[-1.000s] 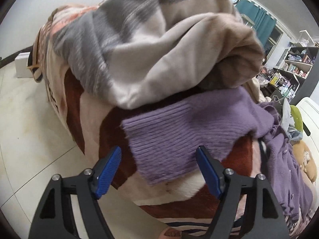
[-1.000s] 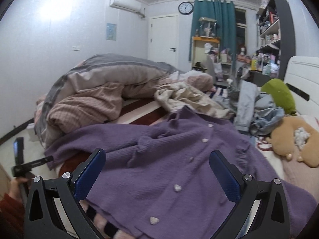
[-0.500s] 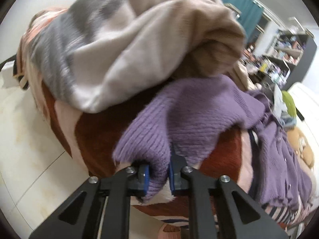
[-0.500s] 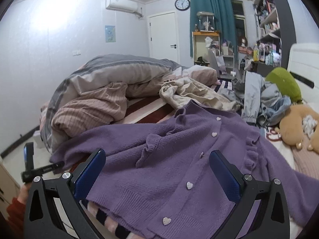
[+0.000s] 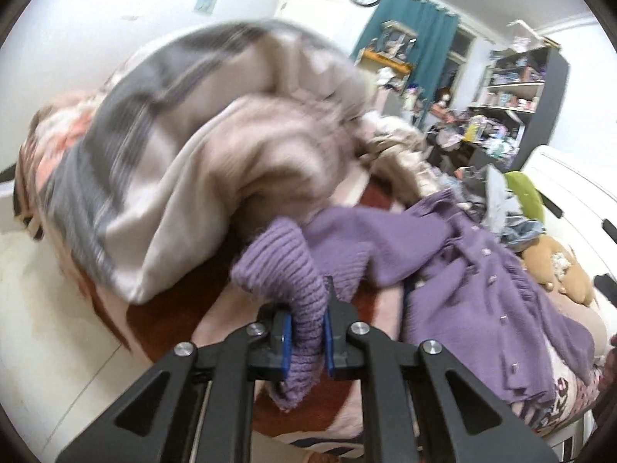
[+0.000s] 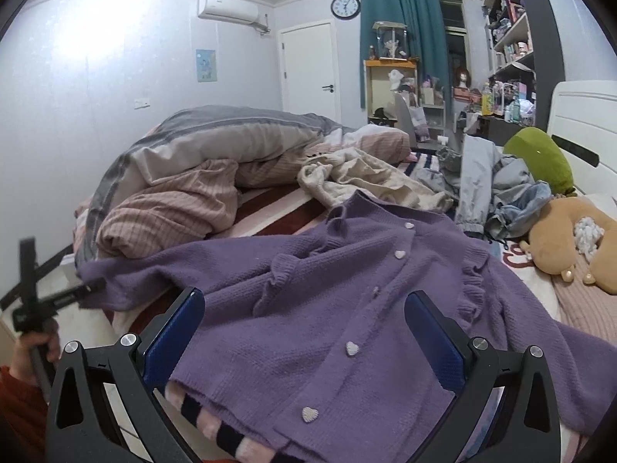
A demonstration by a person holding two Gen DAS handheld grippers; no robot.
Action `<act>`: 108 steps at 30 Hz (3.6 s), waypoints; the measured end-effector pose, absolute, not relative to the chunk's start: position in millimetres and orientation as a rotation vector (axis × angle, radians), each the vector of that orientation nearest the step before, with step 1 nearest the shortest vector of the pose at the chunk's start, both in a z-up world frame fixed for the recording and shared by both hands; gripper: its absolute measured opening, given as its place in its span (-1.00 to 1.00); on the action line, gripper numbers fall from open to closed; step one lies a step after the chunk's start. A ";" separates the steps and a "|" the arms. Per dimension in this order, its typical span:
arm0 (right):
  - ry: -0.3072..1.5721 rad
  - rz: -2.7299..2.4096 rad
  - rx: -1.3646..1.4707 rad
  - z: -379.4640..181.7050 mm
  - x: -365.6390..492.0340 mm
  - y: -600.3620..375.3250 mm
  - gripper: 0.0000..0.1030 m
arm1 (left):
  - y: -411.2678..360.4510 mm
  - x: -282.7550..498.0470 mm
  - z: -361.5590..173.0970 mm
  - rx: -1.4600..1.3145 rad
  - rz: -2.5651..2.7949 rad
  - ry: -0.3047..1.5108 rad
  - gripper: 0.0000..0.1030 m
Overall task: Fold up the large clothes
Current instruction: 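Lift the sleeve with the left tool and lay it across the cardigan body, then grasp the other sleeve cuff with the right tool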
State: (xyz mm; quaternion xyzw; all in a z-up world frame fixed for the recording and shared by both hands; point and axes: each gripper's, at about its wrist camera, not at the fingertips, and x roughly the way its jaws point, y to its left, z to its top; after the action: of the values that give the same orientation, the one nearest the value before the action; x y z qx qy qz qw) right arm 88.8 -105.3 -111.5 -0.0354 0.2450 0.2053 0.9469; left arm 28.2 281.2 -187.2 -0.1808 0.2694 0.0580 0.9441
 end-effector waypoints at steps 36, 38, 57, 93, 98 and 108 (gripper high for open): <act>0.489 0.158 0.120 -145.1 97.3 -318.1 1.00 | -82.0 167.4 -132.4 -0.105 -0.668 0.625 -0.81; 0.501 0.141 0.131 -151.8 97.9 -326.7 1.00 | -99.9 175.2 -162.9 -0.116 -0.706 0.721 -0.81; 0.716 0.415 0.044 -187.7 140.6 -255.4 0.97 | -1.3 147.4 -143.2 -0.163 -0.558 0.669 0.31; 0.762 0.470 -0.272 -176.5 181.4 -189.9 -0.80 | 120.9 139.6 -207.4 -0.177 -0.113 0.767 0.51; 0.750 0.450 -0.274 -167.1 181.3 -199.8 -0.83 | 118.2 137.6 -206.9 -0.164 -0.130 0.767 0.51; 0.746 0.316 -0.134 -166.2 183.0 -260.2 -0.84 | 119.9 141.6 -213.0 -0.188 -0.142 0.788 0.51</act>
State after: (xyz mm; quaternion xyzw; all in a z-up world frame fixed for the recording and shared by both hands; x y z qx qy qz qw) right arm 183.0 -260.2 -166.2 -0.0653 0.3626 0.1538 0.9168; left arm 141.6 119.9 -213.0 -0.0914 0.3828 -0.0690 0.9167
